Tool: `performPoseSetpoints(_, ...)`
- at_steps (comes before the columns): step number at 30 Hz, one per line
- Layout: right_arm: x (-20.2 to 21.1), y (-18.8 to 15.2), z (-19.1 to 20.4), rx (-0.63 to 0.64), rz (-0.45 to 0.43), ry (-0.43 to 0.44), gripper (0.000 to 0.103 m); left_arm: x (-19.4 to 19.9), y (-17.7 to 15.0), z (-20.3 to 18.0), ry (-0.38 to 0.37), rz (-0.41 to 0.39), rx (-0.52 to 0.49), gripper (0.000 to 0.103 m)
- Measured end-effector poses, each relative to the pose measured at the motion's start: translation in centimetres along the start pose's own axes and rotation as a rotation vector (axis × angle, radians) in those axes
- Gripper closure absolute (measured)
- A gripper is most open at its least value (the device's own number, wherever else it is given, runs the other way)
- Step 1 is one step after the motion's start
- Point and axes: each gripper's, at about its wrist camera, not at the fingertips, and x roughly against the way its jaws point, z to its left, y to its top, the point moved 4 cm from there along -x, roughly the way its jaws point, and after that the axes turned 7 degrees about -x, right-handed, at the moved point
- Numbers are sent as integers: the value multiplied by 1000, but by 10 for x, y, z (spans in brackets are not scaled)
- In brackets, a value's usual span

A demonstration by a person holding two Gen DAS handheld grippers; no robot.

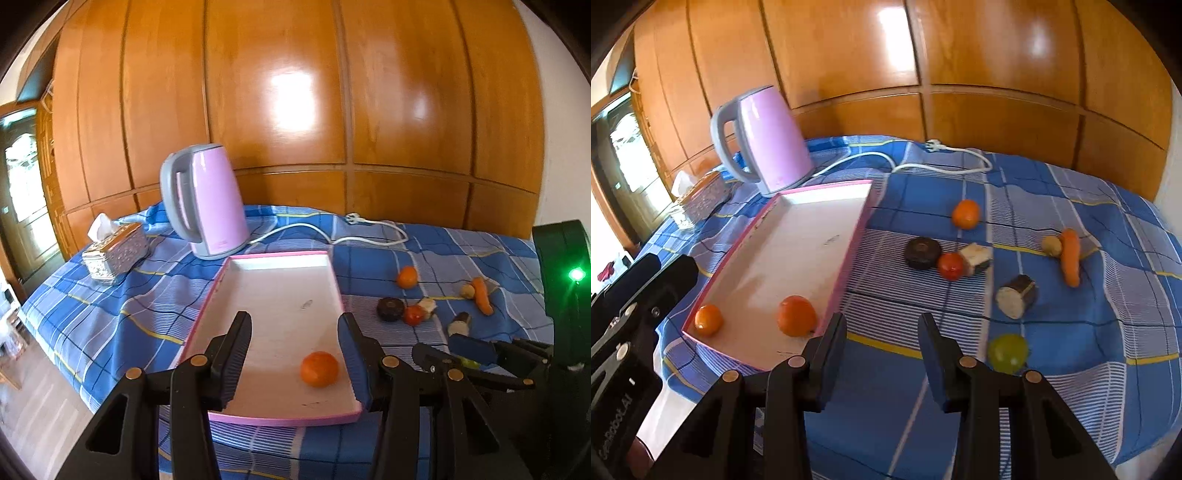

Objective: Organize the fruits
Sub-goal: 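Withdraw both tools from the tray and move the left tool toward the green lime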

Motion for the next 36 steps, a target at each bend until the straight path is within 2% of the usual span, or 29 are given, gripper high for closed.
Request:
performPoseSetpoints(14, 13, 2, -57, -99, -37, -83, 63, -3, -1, -42, -71, 14, -98, 54)
performPoseSetpoints(21, 18, 5, -74, -115, -61, -113, 63, -8, -3, -59, -97, 27, -136, 54)
performPoseSetpoints(36, 15, 4, -110, -188, -53, -150, 63, -17, -5, -83, -131, 46, -185, 54)
